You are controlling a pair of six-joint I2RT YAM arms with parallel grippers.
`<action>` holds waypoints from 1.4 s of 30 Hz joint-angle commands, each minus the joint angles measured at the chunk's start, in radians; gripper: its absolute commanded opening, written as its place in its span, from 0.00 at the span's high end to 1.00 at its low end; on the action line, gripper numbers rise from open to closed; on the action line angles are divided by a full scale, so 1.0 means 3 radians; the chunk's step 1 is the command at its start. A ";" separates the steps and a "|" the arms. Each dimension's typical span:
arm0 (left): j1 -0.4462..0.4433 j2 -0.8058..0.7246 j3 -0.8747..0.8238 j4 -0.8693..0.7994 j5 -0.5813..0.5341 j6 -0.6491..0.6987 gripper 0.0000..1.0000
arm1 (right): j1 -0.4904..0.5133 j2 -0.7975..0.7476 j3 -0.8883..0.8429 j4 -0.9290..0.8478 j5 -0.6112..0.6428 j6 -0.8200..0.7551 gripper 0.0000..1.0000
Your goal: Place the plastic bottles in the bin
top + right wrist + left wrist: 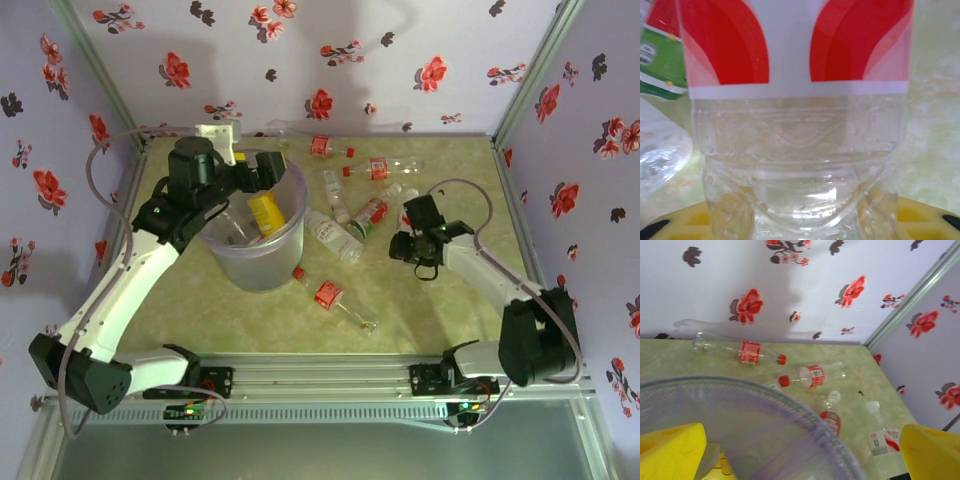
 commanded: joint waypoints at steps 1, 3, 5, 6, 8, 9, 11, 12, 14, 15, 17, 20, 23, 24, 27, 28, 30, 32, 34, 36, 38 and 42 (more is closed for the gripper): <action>-0.0054 0.0090 0.0133 0.0107 0.0206 -0.0108 0.00 | -0.0017 -0.0198 0.0151 -0.0124 -0.0040 -0.0184 0.56; -0.0083 0.0169 0.0172 0.0171 0.0285 -0.0215 0.00 | -0.0014 -0.0295 0.0168 -0.0070 -0.0135 -0.0264 0.59; -0.0136 0.0271 0.0232 0.0232 0.0383 -0.0340 0.00 | -0.0017 -0.0389 0.0139 0.0061 -0.0262 -0.0354 0.60; -0.0176 0.0316 0.0251 0.0272 0.0407 -0.0374 0.00 | -0.0016 -0.0428 0.0113 0.0146 -0.0357 -0.0402 0.61; -0.0288 0.0418 0.0315 0.0346 0.0448 -0.0408 0.00 | -0.0006 -0.0524 0.0031 0.0405 -0.0620 -0.0475 0.63; -0.0333 0.0468 0.0353 0.0359 0.0467 -0.0420 0.00 | 0.0000 -0.0571 -0.0011 0.0539 -0.0755 -0.0483 0.64; -0.0419 0.0582 0.0425 0.0396 0.0534 -0.0450 0.00 | 0.0011 -0.0672 -0.0118 0.0884 -0.1069 -0.0478 0.65; -0.0451 0.0634 0.0444 0.0427 0.0593 -0.0475 0.00 | 0.0018 -0.0706 -0.0158 0.1023 -0.1207 -0.0475 0.65; -0.0504 0.0749 0.0477 0.0511 0.0712 -0.0553 0.00 | 0.0044 -0.0769 -0.0247 0.1305 -0.1443 -0.0469 0.66; -0.0529 0.0796 0.0495 0.0520 0.0746 -0.0572 0.00 | 0.0062 -0.0790 -0.0268 0.1385 -0.1510 -0.0468 0.65; -0.0594 0.0889 0.0534 0.0523 0.0756 -0.0583 0.00 | 0.0088 -0.0812 -0.0289 0.1491 -0.1631 -0.0479 0.66; -0.0648 0.1029 0.0601 0.0485 0.0721 -0.0666 0.00 | 0.0148 -0.0808 -0.0297 0.1547 -0.1697 -0.0515 0.66; -0.0717 0.1143 0.0655 0.0483 0.0600 -0.0729 0.00 | 0.0228 -0.0809 -0.0316 0.1606 -0.1716 -0.0562 0.66; -0.0733 0.1177 0.0674 0.0483 0.0581 -0.0736 0.00 | 0.0259 -0.0818 -0.0327 0.1628 -0.1705 -0.0590 0.66; -0.0775 0.1265 0.0730 0.0482 0.0514 -0.0741 0.01 | 0.0324 -0.0870 -0.0360 0.1676 -0.1673 -0.0649 0.66; -0.0783 0.1290 0.0750 0.0484 0.0506 -0.0738 0.00 | 0.0335 -0.0888 -0.0370 0.1701 -0.1674 -0.0652 0.66; -0.0794 0.1337 0.0790 0.0465 0.0501 -0.0732 0.01 | 0.0355 -0.0929 -0.0384 0.1761 -0.1702 -0.0653 0.66; -0.0806 0.1369 0.0834 0.0442 0.0498 -0.0719 0.01 | 0.0376 -0.0970 -0.0397 0.1810 -0.1705 -0.0647 0.66; -0.0825 0.1382 0.0857 0.0424 0.0501 -0.0702 0.03 | 0.0391 -0.1001 -0.0402 0.1853 -0.1707 -0.0642 0.66; -0.0844 0.1396 0.0882 0.0398 0.0498 -0.0679 0.05 | 0.0403 -0.1024 -0.0394 0.1878 -0.1707 -0.0637 0.66; -0.0875 0.1422 0.0923 0.0352 0.0500 -0.0652 0.06 | 0.0411 -0.1020 -0.0367 0.1878 -0.1705 -0.0636 0.67; -0.0937 0.1468 0.1004 0.0289 0.0501 -0.0599 0.09 | 0.0427 -0.0988 -0.0313 0.1841 -0.1703 -0.0664 0.67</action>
